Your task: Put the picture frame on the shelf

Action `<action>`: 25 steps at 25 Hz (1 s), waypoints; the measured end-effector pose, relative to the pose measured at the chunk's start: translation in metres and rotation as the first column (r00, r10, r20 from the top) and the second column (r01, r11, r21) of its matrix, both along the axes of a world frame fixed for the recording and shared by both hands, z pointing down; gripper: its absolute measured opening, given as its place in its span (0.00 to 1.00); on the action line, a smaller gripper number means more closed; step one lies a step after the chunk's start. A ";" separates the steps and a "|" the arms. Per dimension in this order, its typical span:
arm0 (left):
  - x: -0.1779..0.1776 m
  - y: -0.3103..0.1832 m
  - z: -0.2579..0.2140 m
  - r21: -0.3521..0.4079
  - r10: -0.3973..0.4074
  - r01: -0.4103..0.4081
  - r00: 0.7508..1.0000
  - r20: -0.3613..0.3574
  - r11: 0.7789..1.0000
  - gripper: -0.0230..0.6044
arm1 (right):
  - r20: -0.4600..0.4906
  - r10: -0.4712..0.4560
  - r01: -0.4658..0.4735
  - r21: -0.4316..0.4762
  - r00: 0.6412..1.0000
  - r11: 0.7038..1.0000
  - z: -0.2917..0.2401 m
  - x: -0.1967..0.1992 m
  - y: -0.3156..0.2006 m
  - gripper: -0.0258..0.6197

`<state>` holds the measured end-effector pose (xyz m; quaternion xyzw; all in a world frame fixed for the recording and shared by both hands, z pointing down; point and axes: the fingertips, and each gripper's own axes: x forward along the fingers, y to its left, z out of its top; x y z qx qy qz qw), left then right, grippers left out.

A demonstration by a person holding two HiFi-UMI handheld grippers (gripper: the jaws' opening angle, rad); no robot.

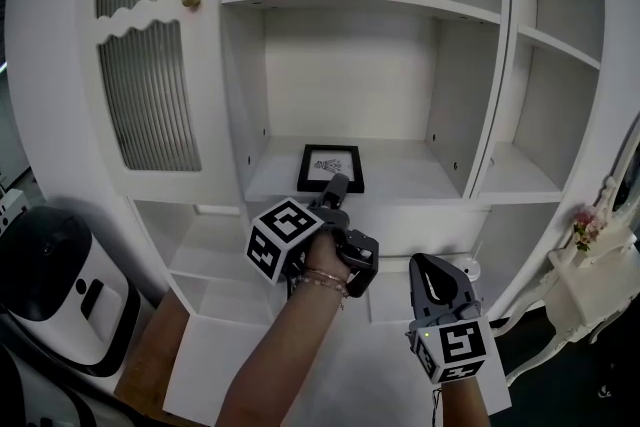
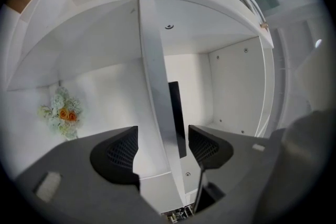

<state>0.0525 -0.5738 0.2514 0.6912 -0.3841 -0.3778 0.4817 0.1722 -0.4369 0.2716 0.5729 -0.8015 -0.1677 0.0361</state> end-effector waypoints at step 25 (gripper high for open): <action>-0.064 0.092 -0.029 0.490 -0.391 0.090 0.732 0.557 0.867 0.50 | 0.011 0.014 -0.014 0.058 1.000 0.998 -0.020 -0.016 0.025 0.06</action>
